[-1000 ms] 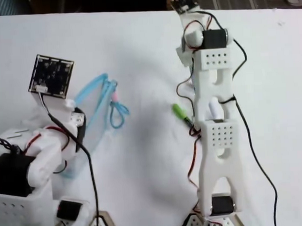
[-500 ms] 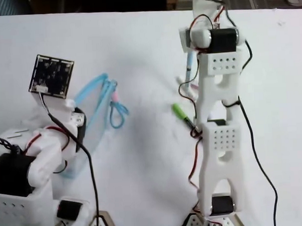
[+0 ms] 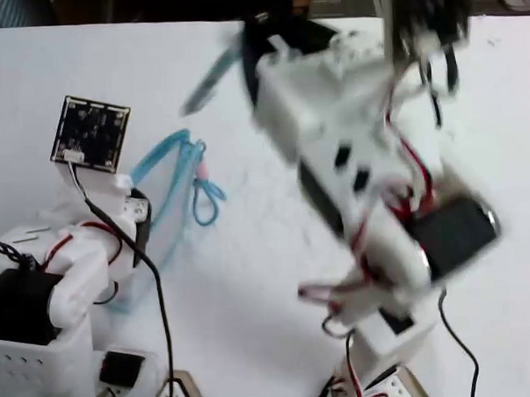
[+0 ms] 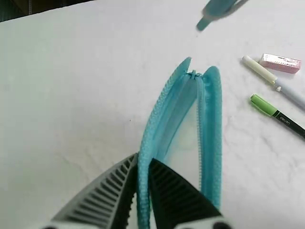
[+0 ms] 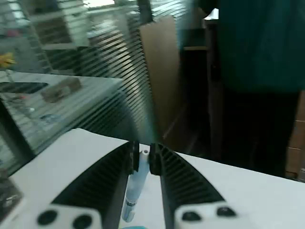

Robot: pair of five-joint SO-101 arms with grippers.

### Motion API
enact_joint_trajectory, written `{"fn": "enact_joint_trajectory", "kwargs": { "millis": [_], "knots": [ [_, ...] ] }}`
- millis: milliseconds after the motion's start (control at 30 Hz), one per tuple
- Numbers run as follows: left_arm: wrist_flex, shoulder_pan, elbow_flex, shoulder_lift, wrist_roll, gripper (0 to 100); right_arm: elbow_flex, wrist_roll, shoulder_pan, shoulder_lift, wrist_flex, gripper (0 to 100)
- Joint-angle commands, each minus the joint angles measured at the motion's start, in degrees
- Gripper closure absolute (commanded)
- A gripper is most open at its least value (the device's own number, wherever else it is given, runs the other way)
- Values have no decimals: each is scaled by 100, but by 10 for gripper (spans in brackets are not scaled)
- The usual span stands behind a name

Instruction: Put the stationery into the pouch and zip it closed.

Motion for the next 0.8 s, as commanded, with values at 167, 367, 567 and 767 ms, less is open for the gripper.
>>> {"fn": "enact_joint_trajectory", "kwargs": {
  "millis": [167,367,567,767],
  "knots": [
    [-88,-4,-9,-4,53,978,369,-97,-558,497,154,982],
    [-88,-13,0,-22,53,978,167,-70,-505,303,-92,982],
    [-88,22,-18,-4,53,978,149,-281,-277,-409,-637,982],
    [-97,22,-26,-4,53,978,853,-299,-303,-1042,-585,982]
  ]
}}
